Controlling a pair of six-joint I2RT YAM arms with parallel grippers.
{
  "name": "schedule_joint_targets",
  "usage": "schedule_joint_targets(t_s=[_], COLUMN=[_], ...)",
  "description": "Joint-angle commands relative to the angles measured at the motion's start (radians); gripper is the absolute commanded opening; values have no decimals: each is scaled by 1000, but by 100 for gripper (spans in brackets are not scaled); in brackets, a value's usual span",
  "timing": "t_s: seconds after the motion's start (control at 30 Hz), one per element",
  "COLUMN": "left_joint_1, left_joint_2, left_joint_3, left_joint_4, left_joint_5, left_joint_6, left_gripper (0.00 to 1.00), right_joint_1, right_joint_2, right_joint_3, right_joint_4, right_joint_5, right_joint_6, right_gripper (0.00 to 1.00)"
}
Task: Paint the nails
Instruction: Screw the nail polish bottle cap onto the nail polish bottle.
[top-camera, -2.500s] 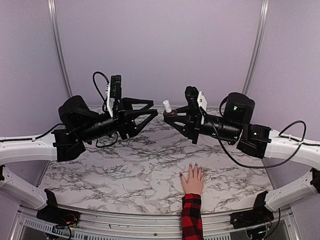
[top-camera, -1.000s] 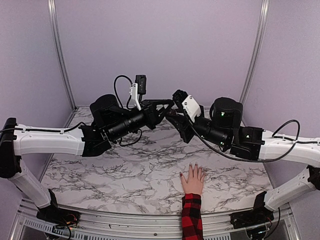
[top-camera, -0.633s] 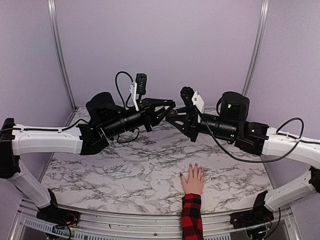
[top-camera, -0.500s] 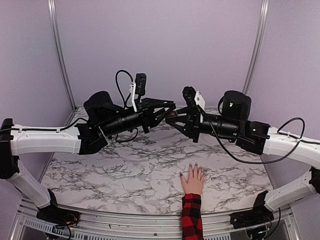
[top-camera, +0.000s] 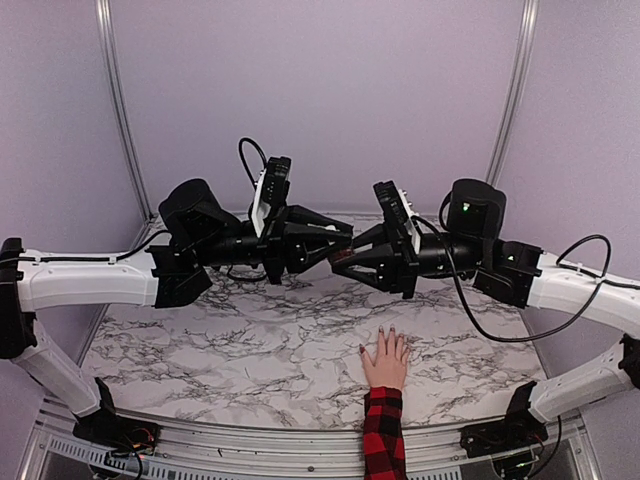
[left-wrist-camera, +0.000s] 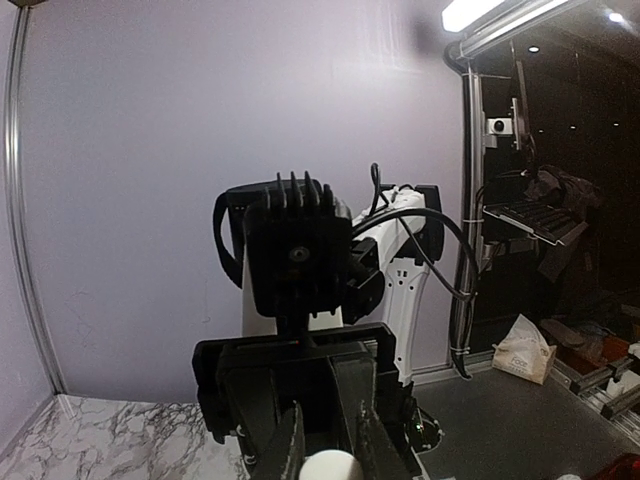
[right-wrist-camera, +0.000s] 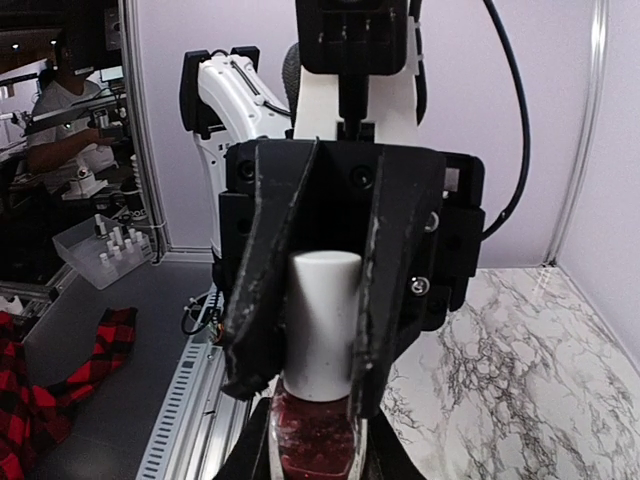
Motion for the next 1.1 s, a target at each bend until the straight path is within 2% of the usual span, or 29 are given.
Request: schedule_joint_targets(t_s=[0.0, 0.17, 0.27, 0.47, 0.67, 0.83, 1.07], left_joint_1=[-45, -36, -27, -16, -16, -14, -14], left_joint_2=[37, 7, -27, -79, -91, -82, -35], left_joint_3=[-11, -22, -32, -60, -61, -50, -9], left_joint_4=[-105, -128, -130, -151, -162, -168, -171], left_joint_5=[131, 69, -7, -205, -357, -492, -580], left_joint_6=[-53, -34, -44, -28, -43, -69, -136], left_gripper=[0, 1, 20, 30, 30, 28, 26], right_joint_1=[31, 24, 24, 24, 25, 34, 95], right_joint_2=[27, 18, 1, -9, 1, 8, 44], right_joint_3=[56, 43, 36, 22, 21, 22, 48], right_joint_4=[161, 161, 144, 115, 88, 74, 35], right_joint_5=[-217, -158, -39, 223, 474, 596, 803], right_joint_6=[-49, -52, -69, -81, -86, -99, -165], right_gripper=[0, 0, 0, 0, 0, 0, 0])
